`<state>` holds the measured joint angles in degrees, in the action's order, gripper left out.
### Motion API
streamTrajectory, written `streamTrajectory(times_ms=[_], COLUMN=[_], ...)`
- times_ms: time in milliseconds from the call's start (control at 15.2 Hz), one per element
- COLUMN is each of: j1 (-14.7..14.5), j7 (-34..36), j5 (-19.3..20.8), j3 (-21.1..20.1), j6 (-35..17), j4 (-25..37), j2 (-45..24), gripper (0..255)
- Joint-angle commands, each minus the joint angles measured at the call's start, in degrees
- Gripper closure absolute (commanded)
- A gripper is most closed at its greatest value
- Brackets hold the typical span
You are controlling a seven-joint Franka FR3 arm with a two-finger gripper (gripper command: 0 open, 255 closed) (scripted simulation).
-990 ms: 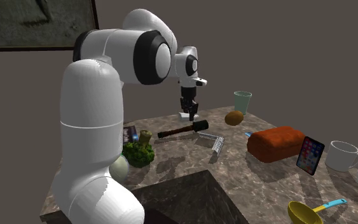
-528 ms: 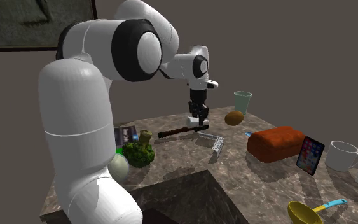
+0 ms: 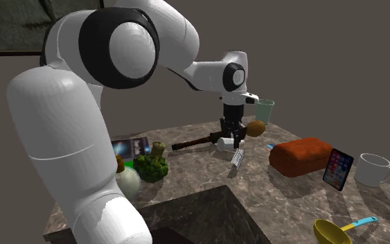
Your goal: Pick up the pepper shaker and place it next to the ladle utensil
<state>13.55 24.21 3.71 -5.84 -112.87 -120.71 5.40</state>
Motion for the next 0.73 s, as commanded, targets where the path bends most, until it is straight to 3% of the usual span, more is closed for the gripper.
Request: streamTrajectory(times_ms=[0,660], j1=[1.2,7.6], j7=[-2.6,-16.2], j5=[0.2,1.9], j3=[1.4,9.6], j6=[-0.2,-1.7], j4=[-1.0,-4.9], j2=[1.0,4.4], gripper=[255,255])
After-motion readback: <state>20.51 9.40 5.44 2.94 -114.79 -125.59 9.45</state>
